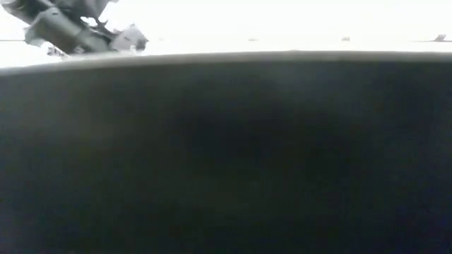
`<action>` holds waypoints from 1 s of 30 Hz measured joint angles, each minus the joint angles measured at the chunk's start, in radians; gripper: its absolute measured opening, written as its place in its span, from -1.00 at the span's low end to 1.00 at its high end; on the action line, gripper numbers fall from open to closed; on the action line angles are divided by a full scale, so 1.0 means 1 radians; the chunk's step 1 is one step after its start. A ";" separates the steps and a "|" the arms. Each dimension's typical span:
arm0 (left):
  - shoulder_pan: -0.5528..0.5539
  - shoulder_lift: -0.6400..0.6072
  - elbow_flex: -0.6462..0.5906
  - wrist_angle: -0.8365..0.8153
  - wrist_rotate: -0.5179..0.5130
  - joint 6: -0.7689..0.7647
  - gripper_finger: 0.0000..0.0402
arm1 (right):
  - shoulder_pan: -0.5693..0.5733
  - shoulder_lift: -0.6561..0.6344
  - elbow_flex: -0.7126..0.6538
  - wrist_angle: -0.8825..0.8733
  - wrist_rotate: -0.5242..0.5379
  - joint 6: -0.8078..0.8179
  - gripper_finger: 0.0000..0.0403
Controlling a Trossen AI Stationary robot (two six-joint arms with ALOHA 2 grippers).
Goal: Pick and place plate/cup/fork/spoon on tray
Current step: Put the orange fork on the black tray beside the black plate
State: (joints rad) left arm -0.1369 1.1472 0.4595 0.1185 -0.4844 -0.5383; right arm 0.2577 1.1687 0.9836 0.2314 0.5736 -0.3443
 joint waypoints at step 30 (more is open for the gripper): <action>0.188 0.747 0.615 -0.411 -0.047 -0.329 -0.29 | 0.136 -0.114 0.000 -0.362 0.137 -0.026 -0.19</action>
State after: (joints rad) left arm 0.0511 1.8938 1.0744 -0.2925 -0.5315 -0.8675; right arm 0.3939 1.0542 0.9836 -0.1311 0.7109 -0.3698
